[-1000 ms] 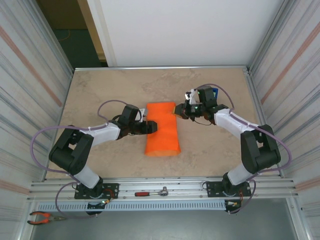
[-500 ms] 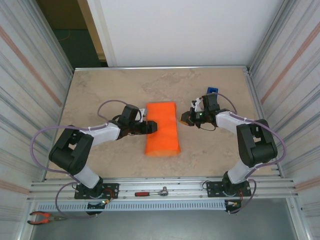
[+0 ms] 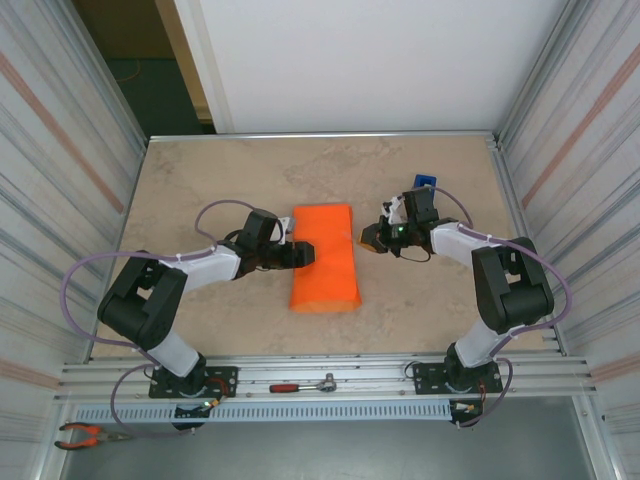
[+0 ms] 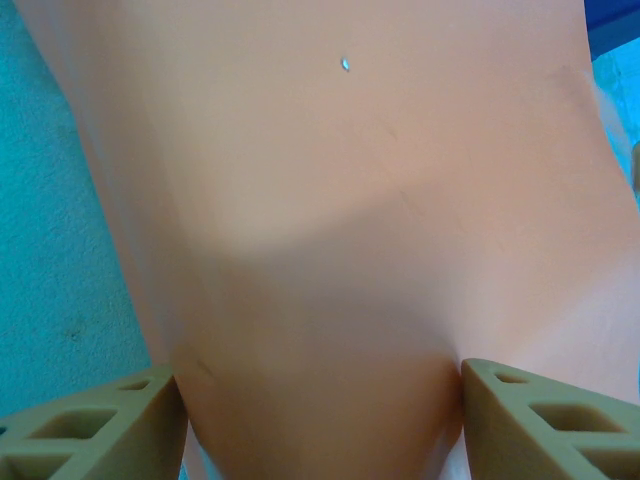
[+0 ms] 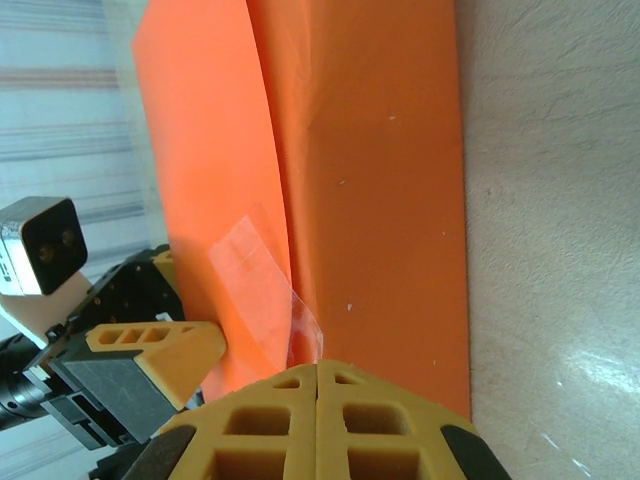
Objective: Wrap the gift box in paper
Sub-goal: Wrap the gift box with the wrapping paper.
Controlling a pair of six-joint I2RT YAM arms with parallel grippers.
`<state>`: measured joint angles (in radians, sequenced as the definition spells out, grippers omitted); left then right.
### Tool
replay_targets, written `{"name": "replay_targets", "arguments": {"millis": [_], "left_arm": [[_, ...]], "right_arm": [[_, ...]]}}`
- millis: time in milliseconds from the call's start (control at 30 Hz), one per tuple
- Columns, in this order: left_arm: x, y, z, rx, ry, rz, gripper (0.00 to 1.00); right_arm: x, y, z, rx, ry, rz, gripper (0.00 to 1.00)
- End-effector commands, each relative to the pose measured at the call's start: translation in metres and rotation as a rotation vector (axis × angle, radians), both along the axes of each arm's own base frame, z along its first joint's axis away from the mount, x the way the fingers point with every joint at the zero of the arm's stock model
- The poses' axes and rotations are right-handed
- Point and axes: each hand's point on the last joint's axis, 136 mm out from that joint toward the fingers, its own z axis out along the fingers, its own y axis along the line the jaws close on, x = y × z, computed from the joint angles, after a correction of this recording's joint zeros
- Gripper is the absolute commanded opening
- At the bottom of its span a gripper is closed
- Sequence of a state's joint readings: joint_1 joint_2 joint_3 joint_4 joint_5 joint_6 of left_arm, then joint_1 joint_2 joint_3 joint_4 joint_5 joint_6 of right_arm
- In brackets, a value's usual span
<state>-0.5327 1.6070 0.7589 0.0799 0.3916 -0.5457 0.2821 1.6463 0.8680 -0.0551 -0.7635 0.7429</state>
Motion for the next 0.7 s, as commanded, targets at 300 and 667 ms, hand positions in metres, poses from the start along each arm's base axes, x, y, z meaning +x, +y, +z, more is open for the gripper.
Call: {"name": "replay_targets", "arguments": {"millis": [300, 667], "left_arm": [[-0.046, 0.038, -0.070, 0.228, 0.197, 0.017, 0.67], [-0.046, 0.039, -0.071, 0.231, 0.196, 0.016, 0.67]], "right_arm": [[0.003, 0.006, 0.014, -0.021, -0.057, 0.040, 0.06], [0.005, 0.002, 0.057, -0.043, -0.156, 0.042, 0.00]]}}
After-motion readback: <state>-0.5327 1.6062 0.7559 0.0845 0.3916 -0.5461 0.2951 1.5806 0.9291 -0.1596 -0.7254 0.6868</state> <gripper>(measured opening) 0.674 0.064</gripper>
